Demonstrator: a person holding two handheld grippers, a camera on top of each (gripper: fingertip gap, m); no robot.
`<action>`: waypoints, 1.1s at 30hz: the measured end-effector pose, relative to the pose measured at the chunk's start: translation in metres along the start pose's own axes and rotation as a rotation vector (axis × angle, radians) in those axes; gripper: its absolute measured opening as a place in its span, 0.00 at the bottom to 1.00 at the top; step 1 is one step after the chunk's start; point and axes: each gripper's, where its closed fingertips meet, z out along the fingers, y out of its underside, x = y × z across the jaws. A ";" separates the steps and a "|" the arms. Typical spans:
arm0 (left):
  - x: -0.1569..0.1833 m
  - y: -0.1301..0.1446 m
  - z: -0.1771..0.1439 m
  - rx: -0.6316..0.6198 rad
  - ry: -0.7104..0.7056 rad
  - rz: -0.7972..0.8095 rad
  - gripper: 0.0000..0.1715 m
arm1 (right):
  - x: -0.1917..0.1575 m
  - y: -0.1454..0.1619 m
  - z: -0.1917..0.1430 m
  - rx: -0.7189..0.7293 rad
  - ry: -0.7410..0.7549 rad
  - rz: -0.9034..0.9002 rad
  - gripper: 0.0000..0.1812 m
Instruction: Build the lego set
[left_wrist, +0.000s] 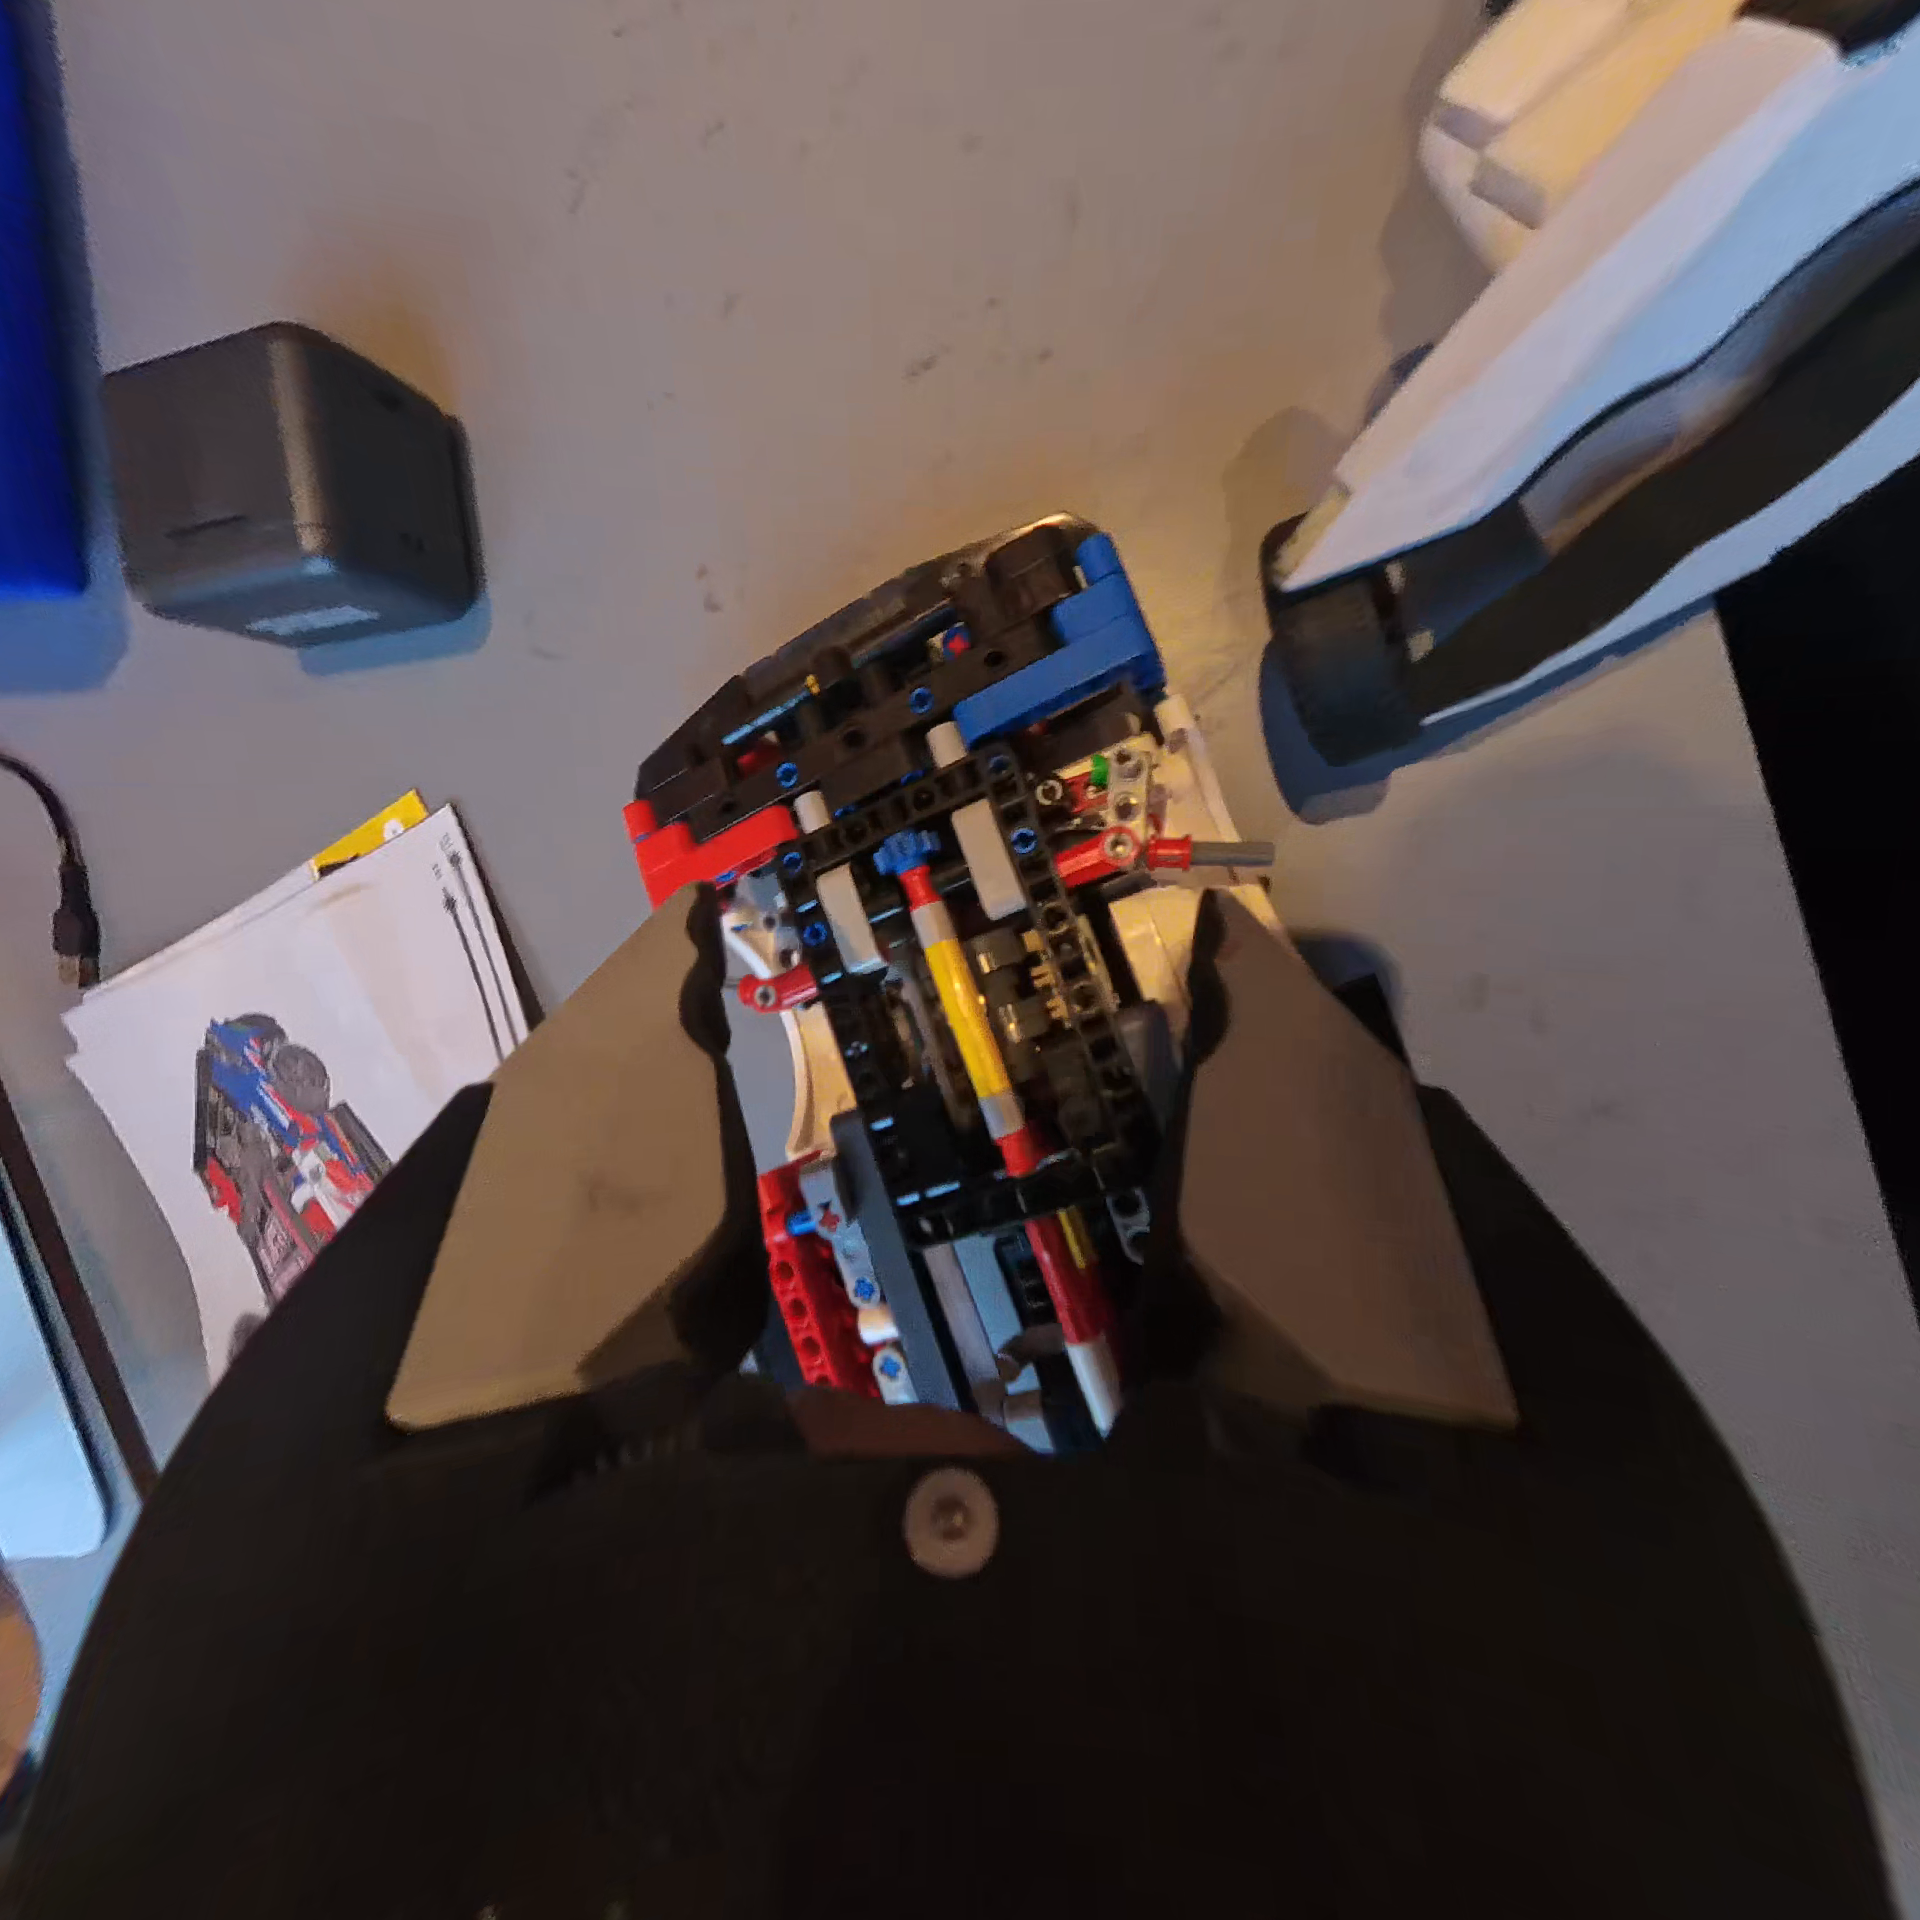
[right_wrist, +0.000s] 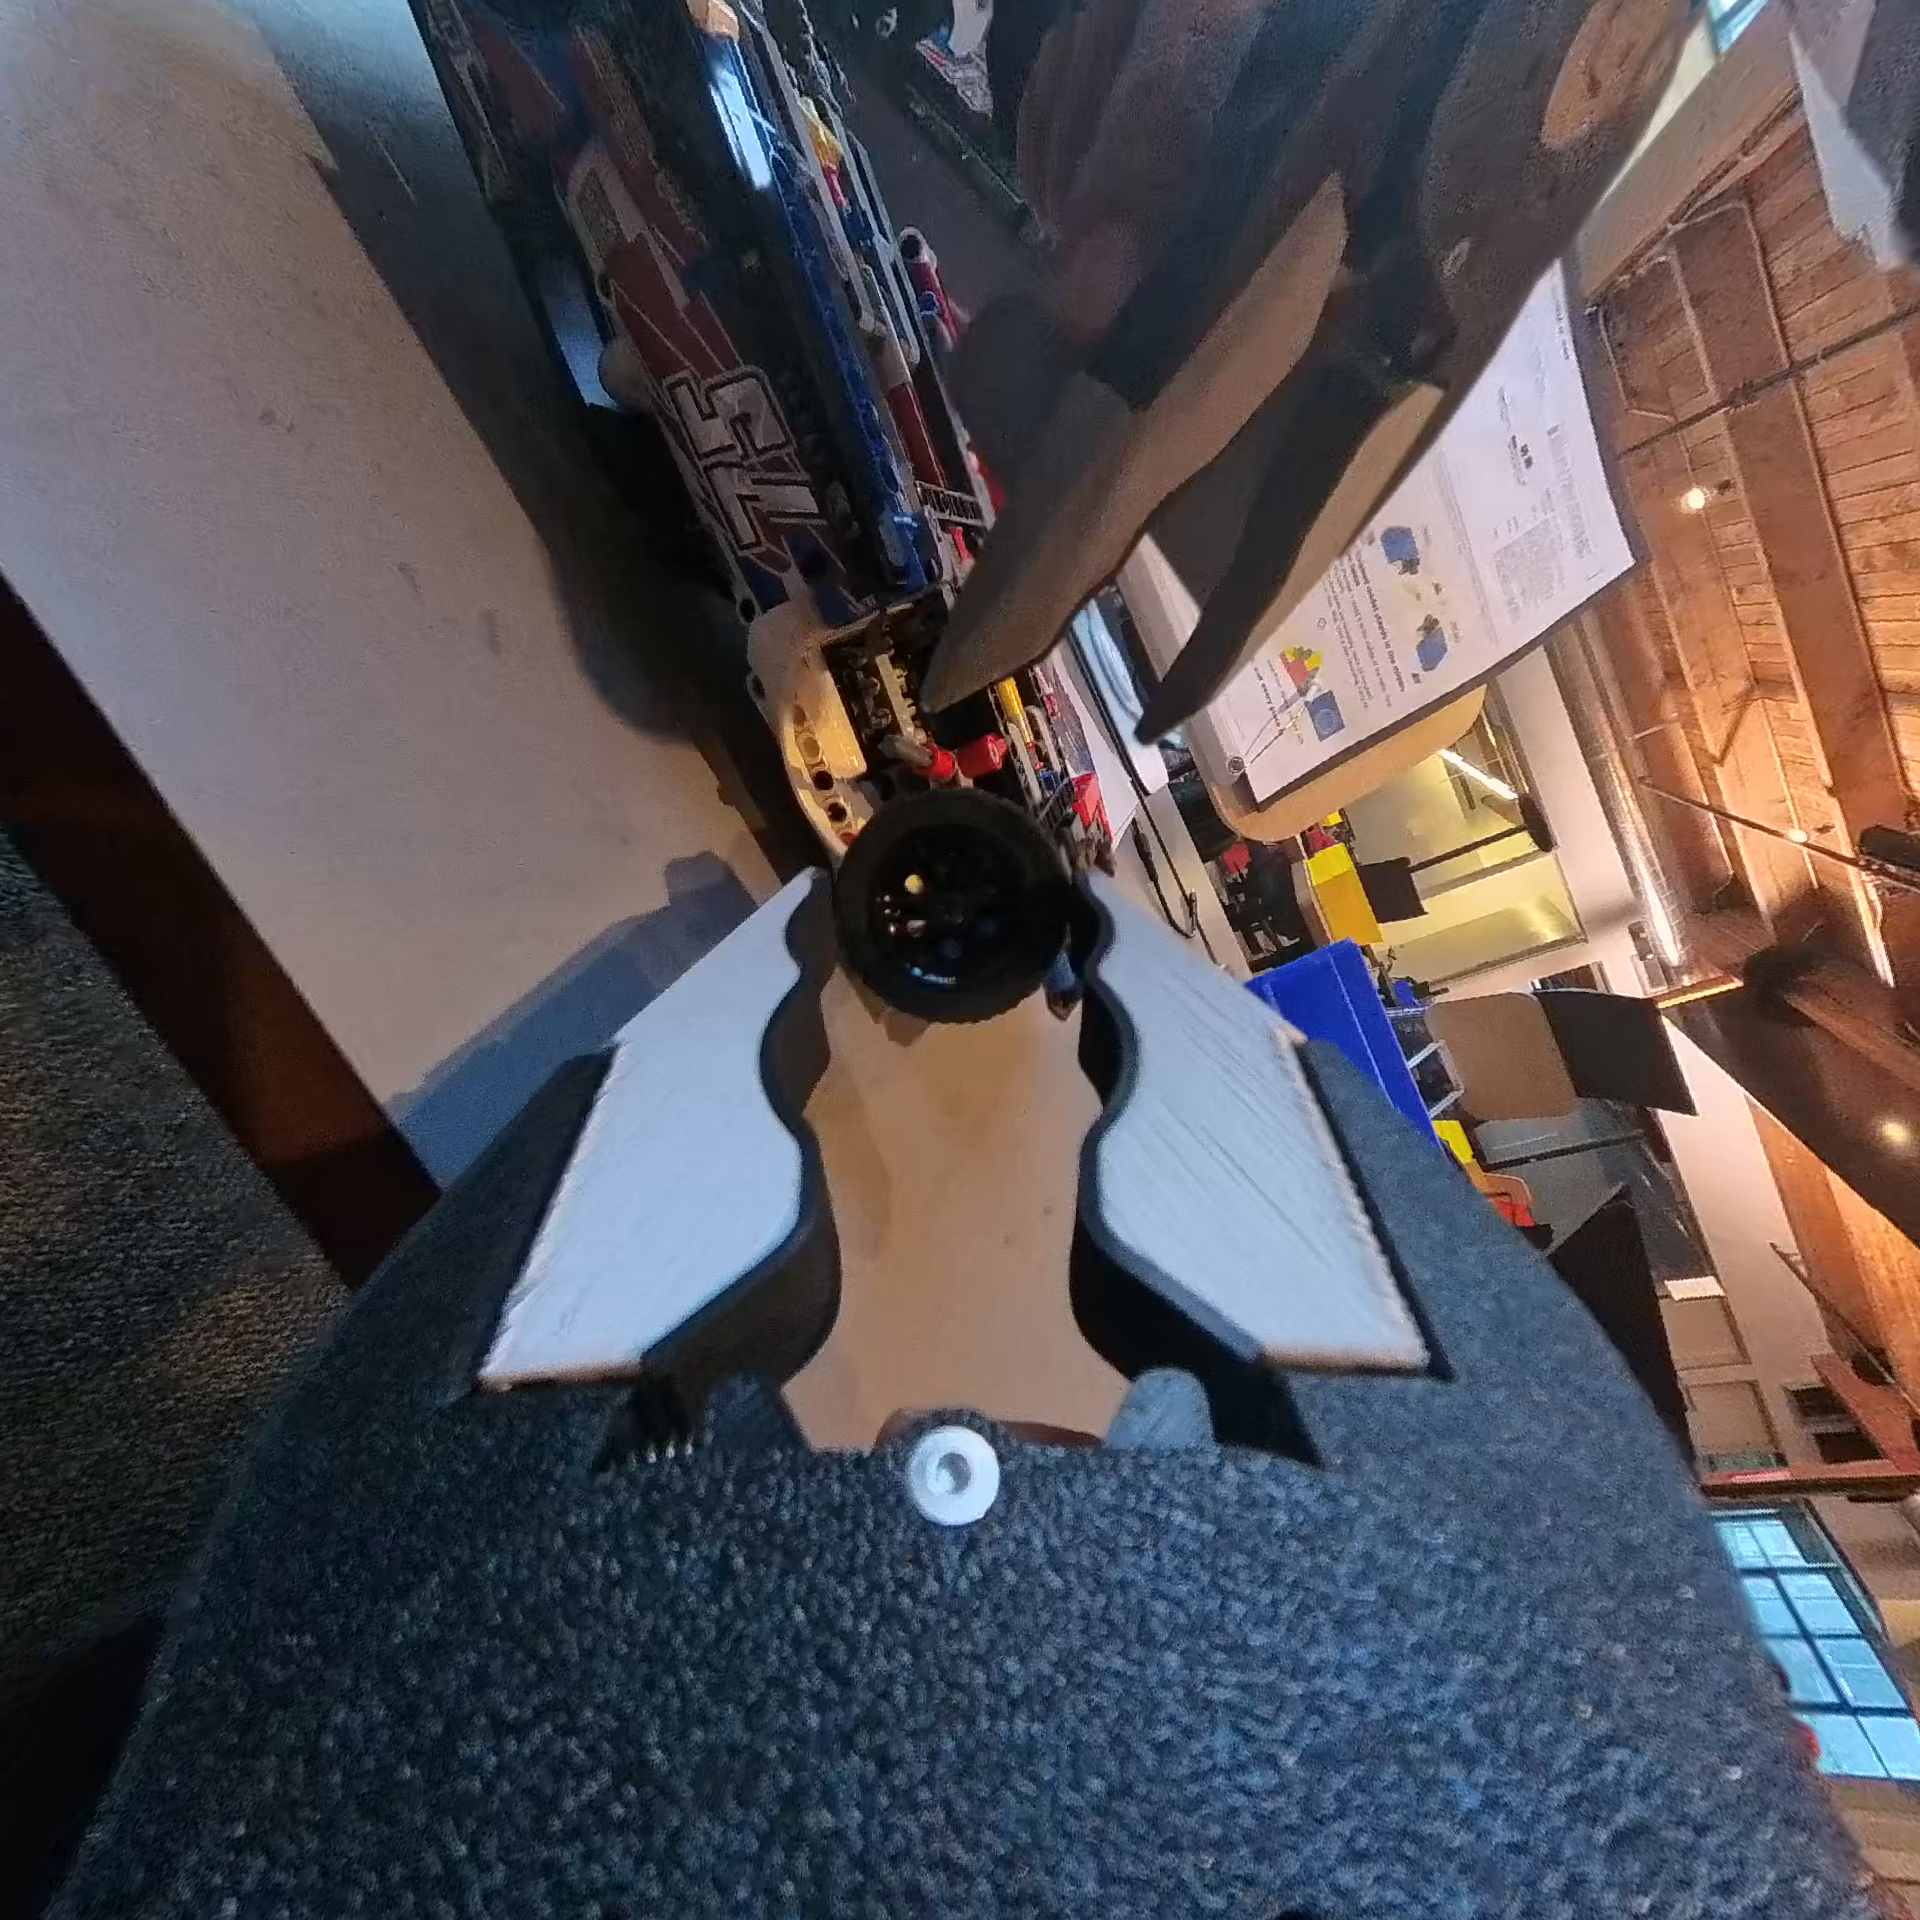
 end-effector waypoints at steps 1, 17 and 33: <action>0.001 0.000 0.002 -0.009 0.000 0.021 0.51 | 0.001 -0.002 0.001 0.004 0.003 -0.005 0.22; -0.001 0.002 0.011 -0.026 -0.013 0.014 0.52 | -0.004 -0.013 0.014 0.034 -0.026 0.025 0.23; 0.063 -0.015 -0.021 0.046 0.220 -0.142 0.19 | -0.004 -0.022 0.018 0.077 0.000 0.008 0.22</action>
